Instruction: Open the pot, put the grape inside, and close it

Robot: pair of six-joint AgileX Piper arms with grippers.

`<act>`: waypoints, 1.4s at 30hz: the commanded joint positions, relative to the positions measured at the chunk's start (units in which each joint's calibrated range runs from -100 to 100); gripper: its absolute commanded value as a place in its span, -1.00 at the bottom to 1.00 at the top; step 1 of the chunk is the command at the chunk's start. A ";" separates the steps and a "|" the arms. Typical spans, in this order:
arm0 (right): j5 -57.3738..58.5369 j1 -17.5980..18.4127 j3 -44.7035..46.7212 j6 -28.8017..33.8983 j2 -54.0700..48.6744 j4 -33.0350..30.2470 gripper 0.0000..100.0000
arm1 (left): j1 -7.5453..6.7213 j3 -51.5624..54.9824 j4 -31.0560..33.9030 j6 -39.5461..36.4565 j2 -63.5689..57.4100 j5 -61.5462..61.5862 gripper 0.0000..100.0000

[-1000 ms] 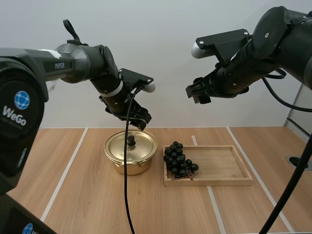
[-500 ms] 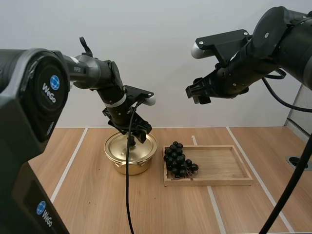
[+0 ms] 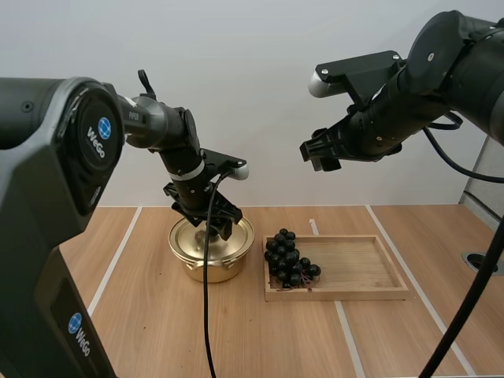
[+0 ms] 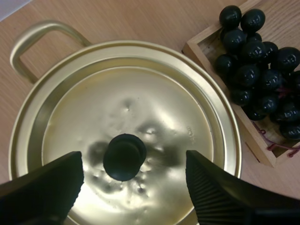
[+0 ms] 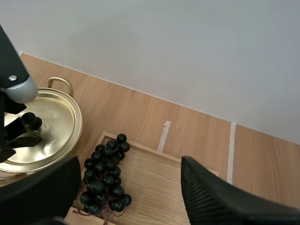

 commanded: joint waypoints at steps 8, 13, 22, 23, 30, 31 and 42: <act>0.23 -0.23 -0.49 -0.38 -0.32 -0.42 1.00 | -0.20 -0.40 0.10 -0.96 0.57 0.41 0.05; 0.23 -0.23 -0.49 -0.38 -0.32 -0.42 1.00 | -0.20 -0.40 0.10 -0.96 0.57 -0.12 -0.94; 2.36 -0.23 -0.49 -0.38 -0.04 -0.42 1.00 | -0.20 -0.66 0.10 -0.96 -0.58 -0.82 -1.00; 2.88 -0.23 -0.49 -0.38 0.25 -0.42 1.00 | -0.20 -0.94 0.10 -0.96 -1.24 -0.82 -1.00; 6.91 -0.23 -0.36 -0.38 5.31 -0.42 1.00 | -0.20 -5.86 0.64 -0.96 -8.10 1.27 -1.00; 6.91 -0.23 -0.36 -0.38 6.16 -0.32 1.00 | -0.20 -6.69 0.64 -0.96 -9.29 1.81 -1.00; 10.53 -0.23 -0.36 -2.34 13.53 2.00 1.00 | -0.20 -18.32 8.29 -4.43 -20.73 2.48 -1.00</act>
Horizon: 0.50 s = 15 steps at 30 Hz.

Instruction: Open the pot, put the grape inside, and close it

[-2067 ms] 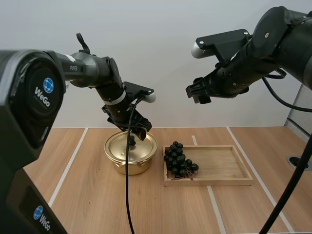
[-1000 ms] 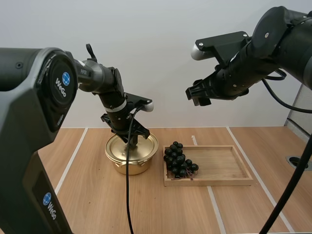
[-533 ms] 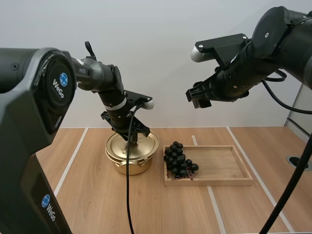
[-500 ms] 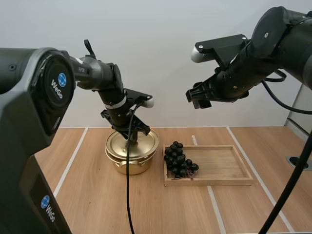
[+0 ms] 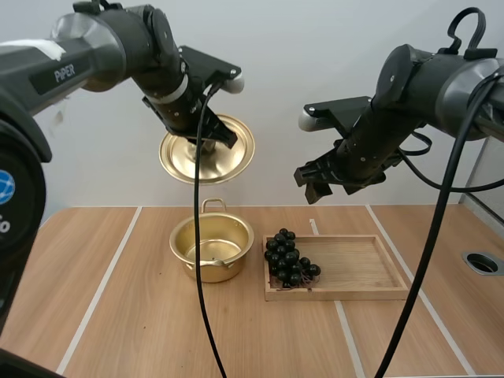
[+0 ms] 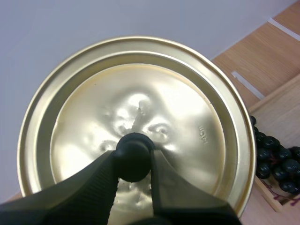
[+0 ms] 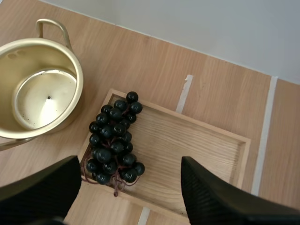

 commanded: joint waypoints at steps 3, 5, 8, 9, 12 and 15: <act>2.99 -0.23 -0.10 -3.15 2.90 4.08 1.00 | -0.20 -6.36 5.58 -3.00 -4.80 -0.47 -1.00; 2.99 -0.06 -0.10 -3.69 4.26 5.10 1.00 | -0.20 -8.97 5.58 -3.00 -6.55 -0.47 -1.00; 3.12 1.03 -0.10 -3.79 6.56 5.32 1.00 | -0.20 -11.87 5.58 -3.00 -9.11 -0.47 -1.00; 3.12 1.48 -0.10 -3.79 7.38 5.32 1.00 | -0.20 -12.72 5.58 -3.00 -10.05 -0.47 -1.00; 2.28 3.04 -0.10 -3.79 10.11 5.32 1.00 | -0.20 -14.66 5.58 -3.21 -12.90 -0.47 -1.00; 0.14 4.68 -0.10 -4.00 12.76 5.32 1.00 | -0.20 -15.45 4.98 -3.83 -15.71 -0.47 -1.00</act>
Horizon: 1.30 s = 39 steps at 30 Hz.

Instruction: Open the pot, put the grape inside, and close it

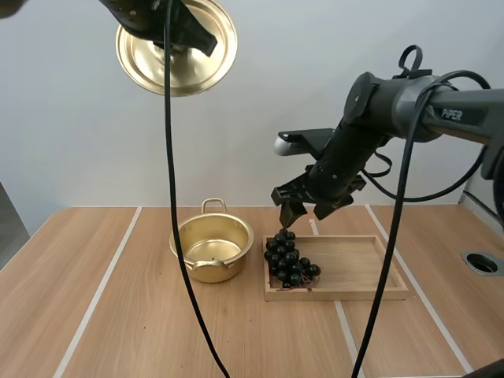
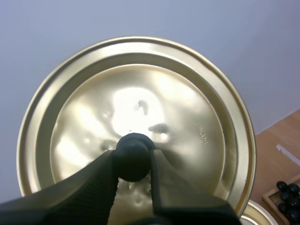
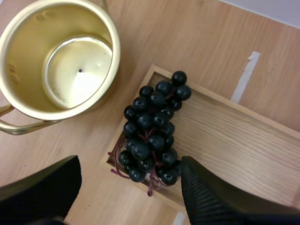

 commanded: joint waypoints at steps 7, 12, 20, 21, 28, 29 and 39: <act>-6.14 3.77 -0.10 -0.88 8.96 -2.74 1.00 | -0.20 -1.89 -6.39 -0.98 -9.86 -0.64 -1.00; -7.66 3.77 -0.10 -0.63 12.46 -4.78 1.00 | -0.20 -1.89 -10.18 -0.98 -12.75 -0.64 -1.00; -7.30 3.77 0.02 0.20 16.70 -7.37 1.00 | -0.20 -1.89 -10.42 -0.98 -14.66 -0.64 -1.00; -7.30 3.77 0.16 0.20 17.31 -7.37 1.00 | -0.20 -1.89 -10.42 -0.98 -14.66 -0.64 -1.00; -9.48 3.77 3.03 0.20 21.21 -7.59 1.00 | -0.20 -1.89 -10.42 -0.98 -14.66 -0.45 -1.00; -9.95 3.77 3.63 0.04 21.66 -7.59 1.00 | -0.20 -1.89 -10.42 -0.98 -14.66 -0.45 -1.00; -18.05 3.77 8.05 -0.92 23.85 -7.37 0.74 | -0.20 -1.89 -10.42 -0.98 -14.66 -0.45 -1.00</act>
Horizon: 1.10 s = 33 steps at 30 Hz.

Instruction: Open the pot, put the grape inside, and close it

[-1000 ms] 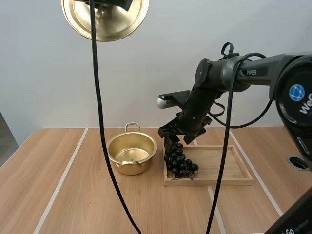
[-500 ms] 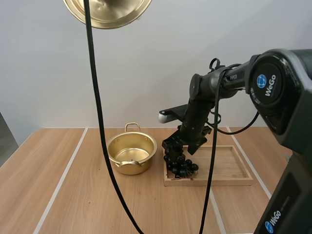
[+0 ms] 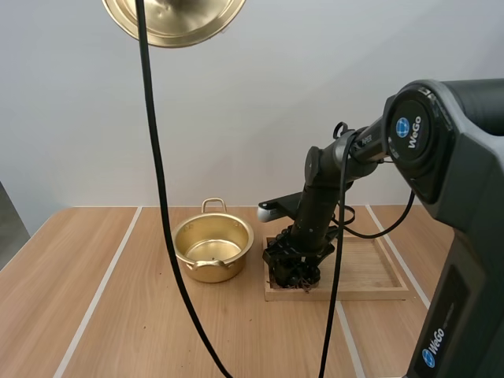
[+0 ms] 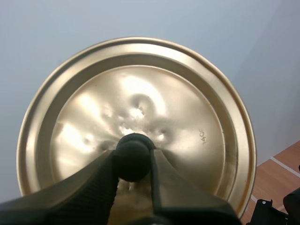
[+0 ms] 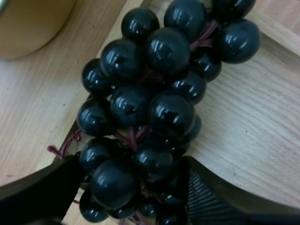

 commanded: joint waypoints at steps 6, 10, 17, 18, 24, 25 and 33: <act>-2.33 0.05 1.47 -0.58 1.26 1.56 -1.00 | -0.20 -0.56 -1.19 -0.68 -0.31 -1.23 -1.00; -1.92 0.05 1.47 -0.58 1.26 1.83 -1.00 | -0.20 -0.56 -1.19 -0.68 -0.31 -1.23 -1.00; -0.84 0.05 1.19 -0.58 0.30 1.83 -1.00 | -0.20 -0.56 -1.19 -0.68 -0.31 -1.23 -1.00; -0.50 0.05 1.01 -0.58 -0.23 1.83 -1.00 | -0.20 -0.56 -1.19 -0.68 -0.31 -1.23 -1.00; -0.50 0.05 1.01 -0.58 -4.87 1.57 -1.00 | -0.20 -0.56 -1.19 -0.68 -0.31 -1.23 -1.00; -0.50 0.05 1.01 -0.58 -5.75 1.57 -1.00 | -0.20 -0.56 -1.19 -0.68 -0.31 -1.23 -1.00; 0.24 0.05 1.01 -0.58 -11.64 0.57 -1.00 | -0.20 -0.56 -1.19 -0.68 -0.31 -1.23 -1.00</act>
